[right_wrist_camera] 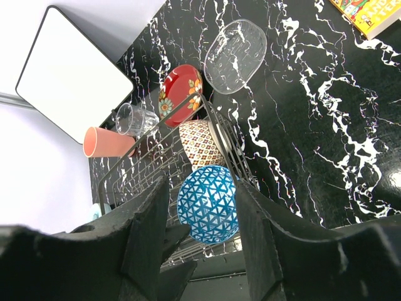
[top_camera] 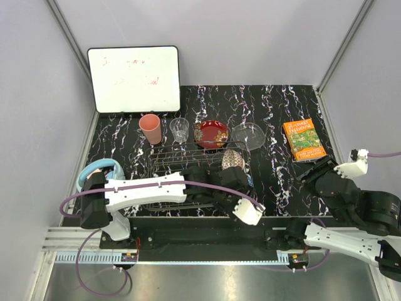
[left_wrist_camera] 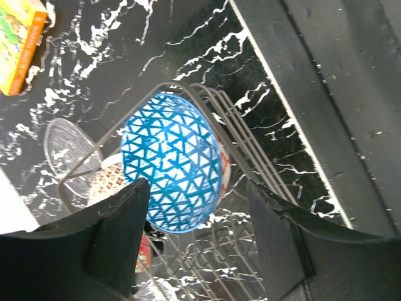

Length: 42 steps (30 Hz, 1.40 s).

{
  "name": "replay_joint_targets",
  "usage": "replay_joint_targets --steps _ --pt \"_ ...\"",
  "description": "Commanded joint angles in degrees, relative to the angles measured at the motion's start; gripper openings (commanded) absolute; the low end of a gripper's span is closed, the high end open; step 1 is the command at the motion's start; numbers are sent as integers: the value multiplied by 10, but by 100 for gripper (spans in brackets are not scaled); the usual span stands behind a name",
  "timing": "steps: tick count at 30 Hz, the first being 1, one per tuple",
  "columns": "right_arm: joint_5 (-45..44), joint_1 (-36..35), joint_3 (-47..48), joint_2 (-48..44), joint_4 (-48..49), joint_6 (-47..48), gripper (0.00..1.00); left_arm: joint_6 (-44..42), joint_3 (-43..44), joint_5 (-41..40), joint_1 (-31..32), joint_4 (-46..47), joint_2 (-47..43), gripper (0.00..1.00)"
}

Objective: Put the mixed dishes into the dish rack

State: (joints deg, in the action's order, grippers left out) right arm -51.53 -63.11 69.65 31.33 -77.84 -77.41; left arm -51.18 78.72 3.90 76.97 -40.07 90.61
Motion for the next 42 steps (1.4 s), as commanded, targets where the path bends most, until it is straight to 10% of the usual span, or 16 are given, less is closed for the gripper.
replay_joint_targets --steps 1,37,42 --pt "-28 -4 -1 8 -66 -1 54 26 10 22 4 -3 -4 68" --pt "-24 -4 -21 -30 -85 -20 52 60 7 39 -36 -18 56 42" --pt "-20 -4 -23 -28 -86 -21 52 83 29 35 -36 -36 61 19"
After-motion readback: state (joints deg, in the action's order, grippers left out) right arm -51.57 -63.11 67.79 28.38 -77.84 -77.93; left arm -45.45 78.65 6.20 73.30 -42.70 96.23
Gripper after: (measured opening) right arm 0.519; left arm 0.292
